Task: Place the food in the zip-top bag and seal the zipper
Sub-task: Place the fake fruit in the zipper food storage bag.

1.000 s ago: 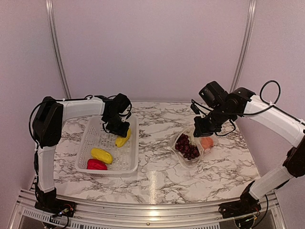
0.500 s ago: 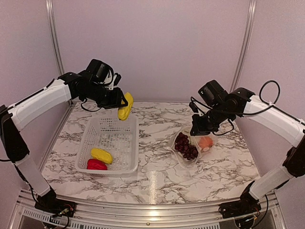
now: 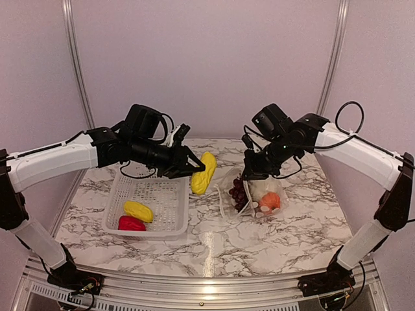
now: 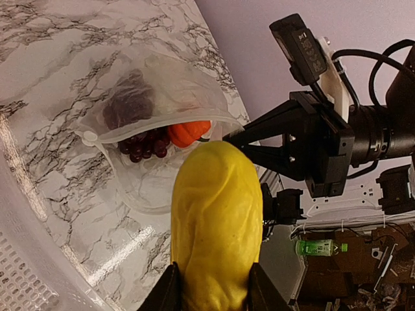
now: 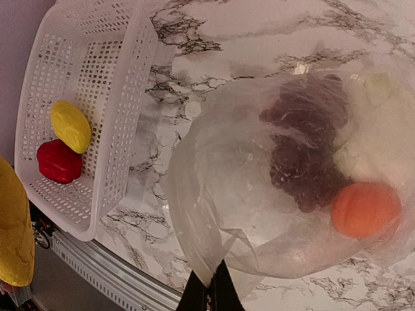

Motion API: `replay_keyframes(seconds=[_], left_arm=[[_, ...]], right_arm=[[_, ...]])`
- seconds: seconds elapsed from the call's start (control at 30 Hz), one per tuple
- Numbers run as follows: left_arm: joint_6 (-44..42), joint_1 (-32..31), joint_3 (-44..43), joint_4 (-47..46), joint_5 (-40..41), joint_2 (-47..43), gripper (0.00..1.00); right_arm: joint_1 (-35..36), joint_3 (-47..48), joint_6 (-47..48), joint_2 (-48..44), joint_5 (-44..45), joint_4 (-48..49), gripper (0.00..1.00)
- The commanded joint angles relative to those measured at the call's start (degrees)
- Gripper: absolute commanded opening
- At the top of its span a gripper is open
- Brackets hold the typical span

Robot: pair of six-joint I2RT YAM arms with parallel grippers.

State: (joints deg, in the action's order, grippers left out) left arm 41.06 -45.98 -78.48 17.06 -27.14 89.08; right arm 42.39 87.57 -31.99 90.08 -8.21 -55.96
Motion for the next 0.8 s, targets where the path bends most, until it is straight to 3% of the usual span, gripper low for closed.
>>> replay_keyframes(seconds=[0.0, 0.33, 0.57, 0.77], left_arm=[[2.58, -2.67, 4.43, -2.15, -2.96, -2.85, 0.15], [12.43, -11.66, 8.70, -13.19, -1.77, 4.09, 0.10], [17.30, -14.62, 0.06, -18.14, -2.89, 16.71, 0.10], [21.72, -14.39, -4.77, -19.62, 3.72, 23.59, 0.07]], right_arm=[[1.11, -5.74, -2.21, -4.85, -2.56, 3.17, 0.00], [1.26, -17.63, 0.51, -16.05, -5.78, 7.39, 0.00], [1.22, -19.10, -0.15, -17.65, -6.00, 9.89, 0.00], [1.21, -17.12, 1.71, -16.33, -6.50, 8.65, 0.00]])
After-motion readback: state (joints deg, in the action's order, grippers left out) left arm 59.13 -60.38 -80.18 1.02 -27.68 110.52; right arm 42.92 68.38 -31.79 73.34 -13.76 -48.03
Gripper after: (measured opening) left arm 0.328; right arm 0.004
